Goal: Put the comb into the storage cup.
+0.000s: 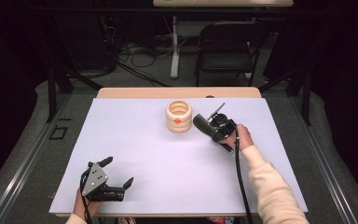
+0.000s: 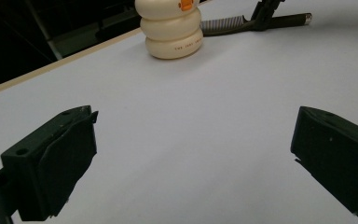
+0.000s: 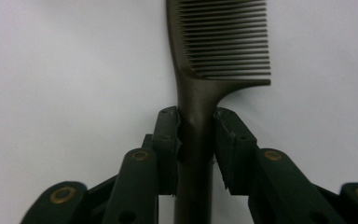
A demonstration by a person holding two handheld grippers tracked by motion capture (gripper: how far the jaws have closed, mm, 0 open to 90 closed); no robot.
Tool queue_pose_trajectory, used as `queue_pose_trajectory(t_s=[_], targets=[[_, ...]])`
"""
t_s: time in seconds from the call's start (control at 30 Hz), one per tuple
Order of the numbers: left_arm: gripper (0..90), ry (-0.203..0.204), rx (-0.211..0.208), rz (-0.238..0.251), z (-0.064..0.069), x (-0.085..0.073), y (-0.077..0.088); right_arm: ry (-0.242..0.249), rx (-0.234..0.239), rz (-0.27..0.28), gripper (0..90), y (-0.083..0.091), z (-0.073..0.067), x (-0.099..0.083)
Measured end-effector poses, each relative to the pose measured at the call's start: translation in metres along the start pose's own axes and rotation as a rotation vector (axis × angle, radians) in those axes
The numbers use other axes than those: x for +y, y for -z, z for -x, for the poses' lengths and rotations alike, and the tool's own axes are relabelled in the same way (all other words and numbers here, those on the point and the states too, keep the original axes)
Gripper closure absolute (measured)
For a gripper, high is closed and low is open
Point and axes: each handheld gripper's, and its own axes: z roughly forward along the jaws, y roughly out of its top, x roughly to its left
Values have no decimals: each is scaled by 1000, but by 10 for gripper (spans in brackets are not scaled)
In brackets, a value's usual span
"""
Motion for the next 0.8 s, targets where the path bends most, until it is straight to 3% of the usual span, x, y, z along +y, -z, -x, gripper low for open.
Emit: queue_pose_trajectory(t_s=[0.27,0.5,0.8], targets=[[1,-5,2,0,0,0,1,-45,23,16,721,2,3,-3],[1,-5,4,2,0,0,2,-39,27,64,721,13,7,-6],[1,-6,4,1,0,0,2,-77,49,116,720,22,11,-14]])
